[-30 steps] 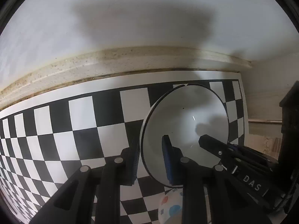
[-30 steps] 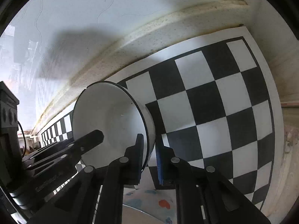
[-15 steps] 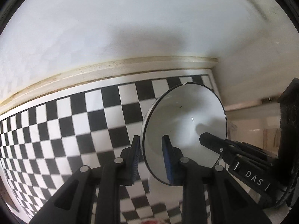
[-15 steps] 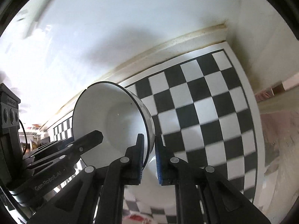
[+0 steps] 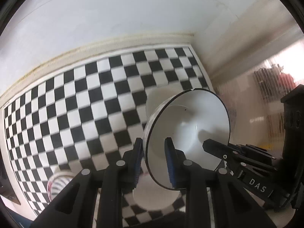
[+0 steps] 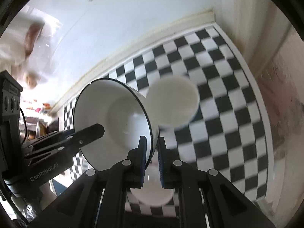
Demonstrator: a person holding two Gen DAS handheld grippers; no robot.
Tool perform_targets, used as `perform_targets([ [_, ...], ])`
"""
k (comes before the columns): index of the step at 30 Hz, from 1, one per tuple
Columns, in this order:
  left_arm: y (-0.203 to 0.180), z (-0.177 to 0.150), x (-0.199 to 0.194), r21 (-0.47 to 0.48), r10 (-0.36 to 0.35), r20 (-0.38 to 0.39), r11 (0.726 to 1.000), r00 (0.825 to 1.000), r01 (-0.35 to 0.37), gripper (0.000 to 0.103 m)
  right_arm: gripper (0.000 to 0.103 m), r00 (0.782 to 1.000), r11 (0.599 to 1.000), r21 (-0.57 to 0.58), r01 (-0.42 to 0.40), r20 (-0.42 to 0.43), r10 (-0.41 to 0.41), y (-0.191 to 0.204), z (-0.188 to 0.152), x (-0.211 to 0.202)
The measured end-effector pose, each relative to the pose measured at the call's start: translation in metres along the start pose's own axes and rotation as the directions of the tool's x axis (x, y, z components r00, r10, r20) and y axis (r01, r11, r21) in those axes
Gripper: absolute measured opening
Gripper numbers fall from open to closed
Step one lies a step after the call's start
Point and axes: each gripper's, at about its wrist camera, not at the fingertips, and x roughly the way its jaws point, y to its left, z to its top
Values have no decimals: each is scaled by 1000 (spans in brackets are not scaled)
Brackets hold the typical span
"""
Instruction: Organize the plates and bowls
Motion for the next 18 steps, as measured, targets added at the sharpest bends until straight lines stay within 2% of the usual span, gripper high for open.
perform_targets([
  [8, 14, -74, 28, -9, -5, -130, 1000, 992, 4, 21, 13, 996, 999, 32, 13, -85, -11, -9, -82, 19],
  [12, 19, -93, 52, -15, 6, -184, 1000, 983, -9, 21, 13, 991, 998, 46, 32, -134, -25, -15, -107, 42],
  [18, 23, -106, 79, -12, 32, -247, 999, 968, -36, 21, 13, 983, 996, 40, 80, -168, -72, -25, -123, 69],
])
